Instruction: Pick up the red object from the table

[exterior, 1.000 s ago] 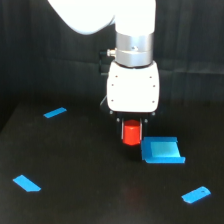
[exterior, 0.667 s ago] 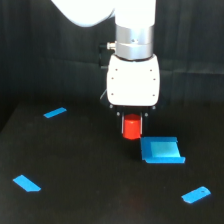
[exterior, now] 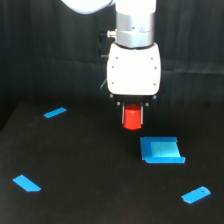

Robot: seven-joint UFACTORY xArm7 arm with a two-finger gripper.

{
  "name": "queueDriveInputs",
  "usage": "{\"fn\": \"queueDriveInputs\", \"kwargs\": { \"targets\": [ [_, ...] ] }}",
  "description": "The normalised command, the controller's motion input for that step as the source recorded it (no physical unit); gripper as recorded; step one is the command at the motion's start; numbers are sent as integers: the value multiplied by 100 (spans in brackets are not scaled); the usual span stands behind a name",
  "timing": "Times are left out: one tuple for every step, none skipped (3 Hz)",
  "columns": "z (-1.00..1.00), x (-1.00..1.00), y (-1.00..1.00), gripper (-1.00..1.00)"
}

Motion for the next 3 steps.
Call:
{"fn": "queueDriveInputs", "kwargs": {
  "targets": [
    [85,-12,3,-100],
    [82,-1,-2,-100],
    [24,8,7,-100]
  ]
}}
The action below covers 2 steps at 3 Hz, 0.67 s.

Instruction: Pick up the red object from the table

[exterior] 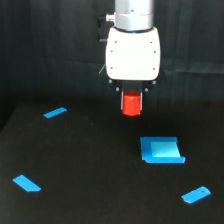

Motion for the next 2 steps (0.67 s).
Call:
{"fn": "queueDriveInputs", "kwargs": {
  "targets": [
    [14,3,-8,-95],
    [9,-2,-3,-89]
  ]
}}
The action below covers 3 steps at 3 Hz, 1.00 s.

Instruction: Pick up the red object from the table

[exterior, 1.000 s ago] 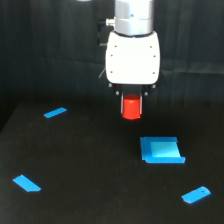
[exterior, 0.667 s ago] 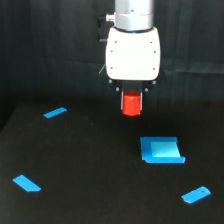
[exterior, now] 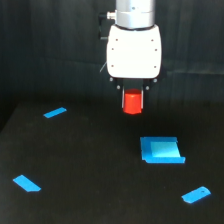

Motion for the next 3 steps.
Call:
{"fn": "queueDriveInputs", "kwargs": {
  "targets": [
    [18,1,-5,-100],
    [17,4,-8,-92],
    [10,1,-2,-98]
  ]
}}
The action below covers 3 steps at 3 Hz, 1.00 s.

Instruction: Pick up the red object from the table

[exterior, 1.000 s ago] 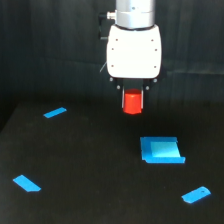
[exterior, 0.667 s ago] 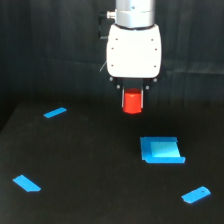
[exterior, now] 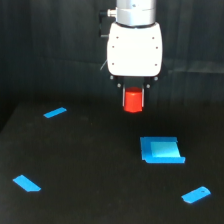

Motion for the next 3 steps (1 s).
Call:
{"fn": "queueDriveInputs", "kwargs": {
  "targets": [
    [7,3,-5,-98],
    [5,5,1,-92],
    [-4,4,-1,-94]
  ]
}}
